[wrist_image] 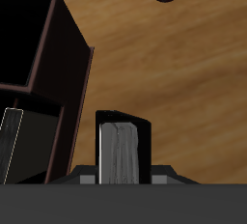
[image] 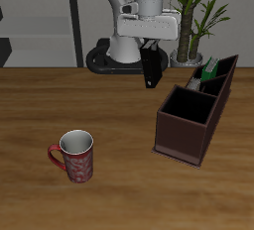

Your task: Place the yellow book into the left desk caddy's front compartment and place the green book into the left desk caddy's left compartment and place the black book into the left desk caddy's back compartment

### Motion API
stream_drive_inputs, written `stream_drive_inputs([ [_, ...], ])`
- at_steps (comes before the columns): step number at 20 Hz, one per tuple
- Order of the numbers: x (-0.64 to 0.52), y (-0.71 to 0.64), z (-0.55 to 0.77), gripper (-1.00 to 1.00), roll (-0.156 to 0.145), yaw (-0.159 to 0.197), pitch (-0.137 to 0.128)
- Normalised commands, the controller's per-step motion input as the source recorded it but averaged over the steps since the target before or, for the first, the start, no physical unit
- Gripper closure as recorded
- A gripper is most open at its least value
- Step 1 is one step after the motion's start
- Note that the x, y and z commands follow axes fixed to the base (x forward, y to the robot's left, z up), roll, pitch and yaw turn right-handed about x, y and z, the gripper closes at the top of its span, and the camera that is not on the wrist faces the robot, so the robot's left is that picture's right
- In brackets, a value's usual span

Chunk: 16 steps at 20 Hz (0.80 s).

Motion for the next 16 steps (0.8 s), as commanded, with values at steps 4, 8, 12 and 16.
stream_drive_inputs([
  [4,0.02,0.11,0.09,1.0,-0.018,-0.031,-0.005],
  [8,-0.13,0.12,0.25,1.0,0.009,-0.025,-0.038],
  [12,-0.09,0.14,0.2,1.0,0.001,-0.015,-0.029],
  [16,-0.07,0.29,0.11,1.0,0.046,0.016,-0.028],
])
